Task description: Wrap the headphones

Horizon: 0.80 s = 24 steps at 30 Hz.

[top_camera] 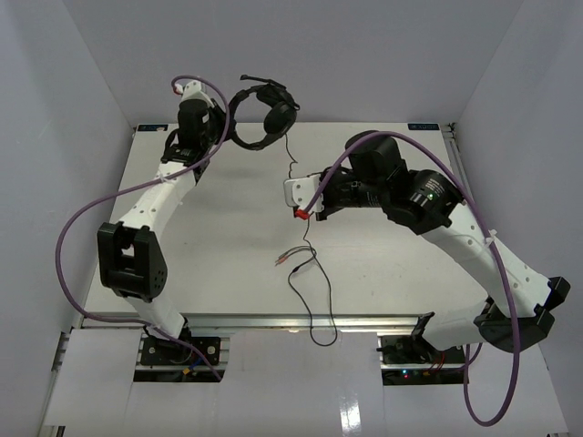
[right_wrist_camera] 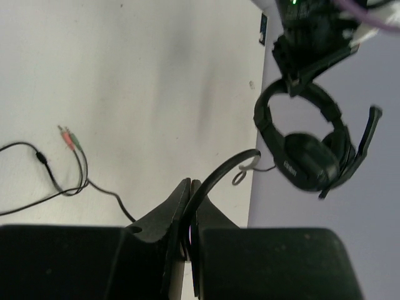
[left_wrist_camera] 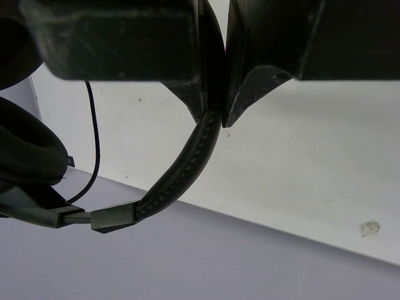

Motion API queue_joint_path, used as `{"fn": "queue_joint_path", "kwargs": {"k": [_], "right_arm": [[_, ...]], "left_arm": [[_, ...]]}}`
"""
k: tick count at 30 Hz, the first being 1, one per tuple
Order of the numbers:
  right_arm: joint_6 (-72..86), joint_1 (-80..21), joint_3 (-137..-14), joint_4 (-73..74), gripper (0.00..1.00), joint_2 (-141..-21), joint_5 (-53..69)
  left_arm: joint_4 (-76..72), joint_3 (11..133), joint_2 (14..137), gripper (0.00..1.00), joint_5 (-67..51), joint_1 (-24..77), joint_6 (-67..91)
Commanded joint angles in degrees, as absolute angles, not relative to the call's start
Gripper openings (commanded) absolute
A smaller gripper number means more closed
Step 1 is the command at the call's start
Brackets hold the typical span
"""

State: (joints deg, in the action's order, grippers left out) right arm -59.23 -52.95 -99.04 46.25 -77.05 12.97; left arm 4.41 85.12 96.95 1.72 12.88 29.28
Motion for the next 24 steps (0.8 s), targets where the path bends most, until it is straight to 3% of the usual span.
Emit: {"fn": "queue_joint_path", "kwargs": {"k": [1, 7, 10, 24], "right_arm": [[-64.8, -57.3, -105.5, 45.5, 0.08, -82.0, 8.9], [-67.1, -60.5, -102.9, 39.7, 0.08, -82.6, -5.2], [-67.9, -59.4, -101.2, 37.5, 0.08, -81.2, -9.8], [-66.8, -54.5, -99.6, 35.0, 0.08, -80.1, -10.6]], "left_arm": [[5.9, 92.1, 103.5, 0.0, 4.1, 18.7, 27.0], [4.2, 93.9, 108.7, 0.0, 2.5, 20.2, 26.4], [2.1, 92.7, 109.5, 0.0, -4.0, 20.5, 21.3], [-1.9, 82.4, 103.3, 0.0, -27.2, 20.5, 4.2]]}}
